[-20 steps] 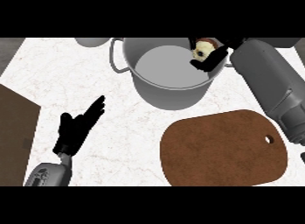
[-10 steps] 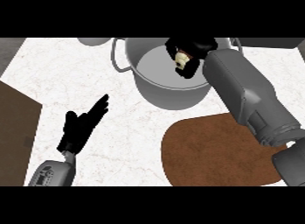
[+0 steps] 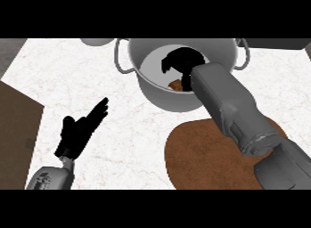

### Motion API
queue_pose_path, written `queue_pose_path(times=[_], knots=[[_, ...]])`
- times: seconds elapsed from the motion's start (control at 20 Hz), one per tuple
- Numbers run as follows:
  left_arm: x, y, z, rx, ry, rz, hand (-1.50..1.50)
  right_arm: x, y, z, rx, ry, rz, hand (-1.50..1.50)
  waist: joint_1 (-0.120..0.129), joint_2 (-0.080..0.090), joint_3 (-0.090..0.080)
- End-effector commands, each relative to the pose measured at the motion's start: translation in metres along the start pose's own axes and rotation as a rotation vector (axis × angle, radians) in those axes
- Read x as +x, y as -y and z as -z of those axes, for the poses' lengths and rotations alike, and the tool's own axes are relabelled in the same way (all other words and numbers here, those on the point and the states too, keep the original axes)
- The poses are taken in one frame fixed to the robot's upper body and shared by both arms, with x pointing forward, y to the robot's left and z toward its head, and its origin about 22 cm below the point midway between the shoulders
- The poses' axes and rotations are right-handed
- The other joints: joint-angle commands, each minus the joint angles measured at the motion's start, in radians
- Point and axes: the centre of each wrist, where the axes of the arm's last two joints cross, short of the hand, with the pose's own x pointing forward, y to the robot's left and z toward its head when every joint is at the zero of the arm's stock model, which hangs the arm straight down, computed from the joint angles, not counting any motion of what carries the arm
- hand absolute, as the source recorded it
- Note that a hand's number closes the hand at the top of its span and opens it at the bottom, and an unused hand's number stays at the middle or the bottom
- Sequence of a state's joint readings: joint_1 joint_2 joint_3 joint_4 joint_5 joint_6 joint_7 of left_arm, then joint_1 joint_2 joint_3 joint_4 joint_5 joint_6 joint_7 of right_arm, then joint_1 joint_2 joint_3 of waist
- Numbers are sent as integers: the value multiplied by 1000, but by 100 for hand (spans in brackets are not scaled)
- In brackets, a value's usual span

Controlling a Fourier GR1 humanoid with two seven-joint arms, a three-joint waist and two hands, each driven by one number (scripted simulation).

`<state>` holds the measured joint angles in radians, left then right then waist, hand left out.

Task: Pick the cupcake from the cutting board and place it in the pot

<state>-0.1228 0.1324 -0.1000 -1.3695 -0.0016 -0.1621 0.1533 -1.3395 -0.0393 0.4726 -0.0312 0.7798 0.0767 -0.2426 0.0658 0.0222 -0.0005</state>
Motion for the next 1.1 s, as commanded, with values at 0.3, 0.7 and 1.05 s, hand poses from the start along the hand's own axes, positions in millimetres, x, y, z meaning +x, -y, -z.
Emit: queue_pose_path(times=[0.3, 0.7, 1.05], knots=[[-3, -2, -4, 30, 12, -26, 0, 13, 8, 2, -339, 272, 655, -150, -14, -1, 3], [2, -7, 3, 34, 1, -3, 0, -36, 52, -24, -631, 184, 1020, -150, -23, 2, 1], [6, 0, -3, 8, 4, -17, 0, -120, 50, -71, -735, 238, 1154, -150, -5, 4, 2]])
